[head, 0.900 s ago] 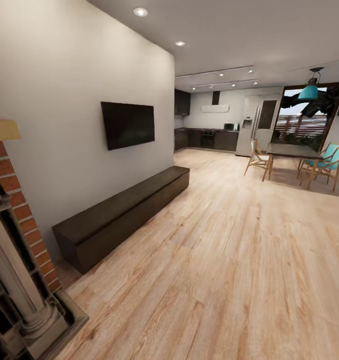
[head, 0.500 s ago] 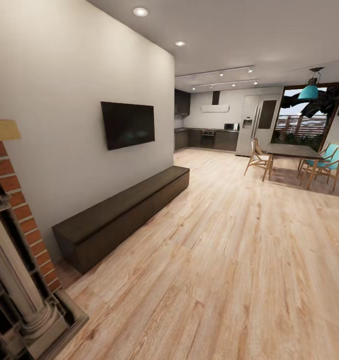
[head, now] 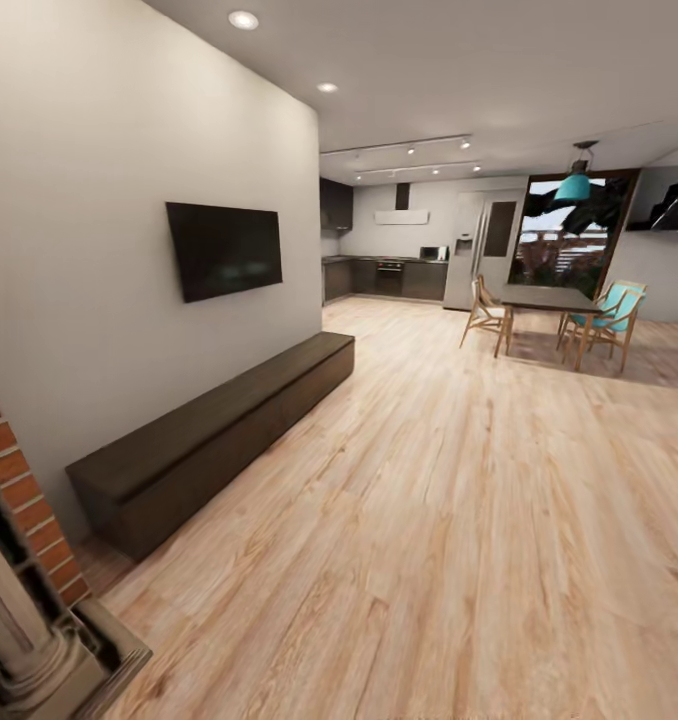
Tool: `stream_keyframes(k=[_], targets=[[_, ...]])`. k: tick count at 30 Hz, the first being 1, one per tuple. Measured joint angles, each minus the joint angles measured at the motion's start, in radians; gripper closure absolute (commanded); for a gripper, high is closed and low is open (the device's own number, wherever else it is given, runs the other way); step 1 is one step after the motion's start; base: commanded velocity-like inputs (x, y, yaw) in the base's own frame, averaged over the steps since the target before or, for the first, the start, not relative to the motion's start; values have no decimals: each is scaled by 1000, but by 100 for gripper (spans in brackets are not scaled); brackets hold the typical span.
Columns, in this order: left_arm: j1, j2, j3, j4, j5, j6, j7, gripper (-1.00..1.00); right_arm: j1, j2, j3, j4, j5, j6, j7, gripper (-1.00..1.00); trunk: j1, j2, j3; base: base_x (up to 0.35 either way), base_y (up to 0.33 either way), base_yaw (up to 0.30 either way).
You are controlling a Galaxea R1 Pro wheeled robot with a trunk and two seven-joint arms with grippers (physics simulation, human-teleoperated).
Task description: Turn on the radio receiver that's on the table in the living room.
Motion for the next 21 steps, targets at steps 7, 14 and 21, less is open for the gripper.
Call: stream_keyframes(k=[7, 14, 21], targets=[[0, 0, 0, 0, 0, 0, 0, -100, 0, 0, 0, 0, 1, -1, 0, -100, 0, 0, 0, 0, 0, -282], [0, 0, 0, 0, 0, 0, 0, -100, 0, 0, 0, 0, 1, -1, 0, -100, 0, 0, 0, 0, 0, -282], [0, 0, 0, 0, 0, 0, 0, -100, -1, 0, 0, 0, 2, -1, 0, -100, 0, 0, 0, 0, 0, -282]])
